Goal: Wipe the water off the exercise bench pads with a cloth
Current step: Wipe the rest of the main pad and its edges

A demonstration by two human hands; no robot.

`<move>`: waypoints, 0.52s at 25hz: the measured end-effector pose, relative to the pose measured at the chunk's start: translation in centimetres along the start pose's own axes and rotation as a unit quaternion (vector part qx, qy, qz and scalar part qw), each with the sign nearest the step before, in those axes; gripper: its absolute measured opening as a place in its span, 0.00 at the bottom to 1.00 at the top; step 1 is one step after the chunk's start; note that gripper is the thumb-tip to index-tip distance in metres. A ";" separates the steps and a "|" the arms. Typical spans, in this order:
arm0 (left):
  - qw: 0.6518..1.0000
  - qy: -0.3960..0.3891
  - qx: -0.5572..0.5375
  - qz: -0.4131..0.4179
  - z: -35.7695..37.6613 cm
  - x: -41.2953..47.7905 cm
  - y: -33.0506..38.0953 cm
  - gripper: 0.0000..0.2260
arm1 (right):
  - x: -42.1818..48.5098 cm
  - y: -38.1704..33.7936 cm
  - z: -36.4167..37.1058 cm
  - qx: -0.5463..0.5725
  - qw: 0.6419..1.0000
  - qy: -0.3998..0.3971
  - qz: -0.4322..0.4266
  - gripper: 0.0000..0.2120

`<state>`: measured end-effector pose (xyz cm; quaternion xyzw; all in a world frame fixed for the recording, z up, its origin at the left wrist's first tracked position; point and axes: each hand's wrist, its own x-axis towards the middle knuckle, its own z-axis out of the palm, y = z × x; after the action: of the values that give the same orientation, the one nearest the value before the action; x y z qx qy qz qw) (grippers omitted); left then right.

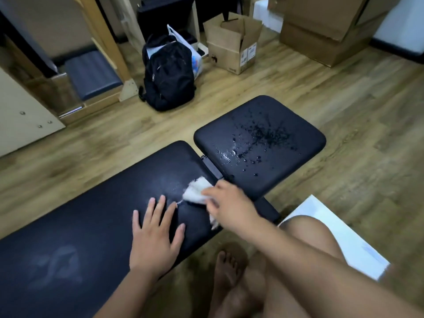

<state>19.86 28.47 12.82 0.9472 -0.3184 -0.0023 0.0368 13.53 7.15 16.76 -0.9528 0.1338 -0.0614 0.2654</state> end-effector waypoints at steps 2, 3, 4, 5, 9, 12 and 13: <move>1.000 -0.006 0.004 0.004 0.0 -0.1 0.1 0.28 | -0.5 -2.0 1.7 -0.047 0.999 0.011 0.021 0.12; 1.000 -0.006 0.003 0.004 0.0 -0.1 0.0 0.27 | -1.1 -2.2 1.5 -0.071 0.997 0.005 0.036 0.12; 1.000 -0.002 0.001 0.001 -0.1 -0.1 0.0 0.27 | -2.1 -2.0 1.1 -0.079 0.996 -0.017 0.040 0.11; 1.000 0.001 -0.001 -0.002 -0.1 -0.1 0.0 0.27 | -3.3 -1.7 0.5 -0.077 0.995 -0.053 0.040 0.11; 1.000 0.013 -0.003 -0.007 0.2 -0.2 0.0 0.27 | -5.5 -0.1 -2.5 -0.014 0.993 -0.106 0.046 0.11; 1.000 0.013 0.007 -0.007 0.6 -0.1 -0.1 0.27 | -2.9 1.1 -2.6 0.030 0.994 0.044 0.096 0.11; 1.000 0.014 0.007 -0.008 0.6 -0.2 -0.1 0.27 | -2.4 0.9 -1.9 0.022 0.992 0.065 0.109 0.12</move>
<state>19.77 28.62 12.19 0.9499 -0.3105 0.0134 0.0343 10.65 6.18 17.75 -0.9205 0.2525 -0.0970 0.2820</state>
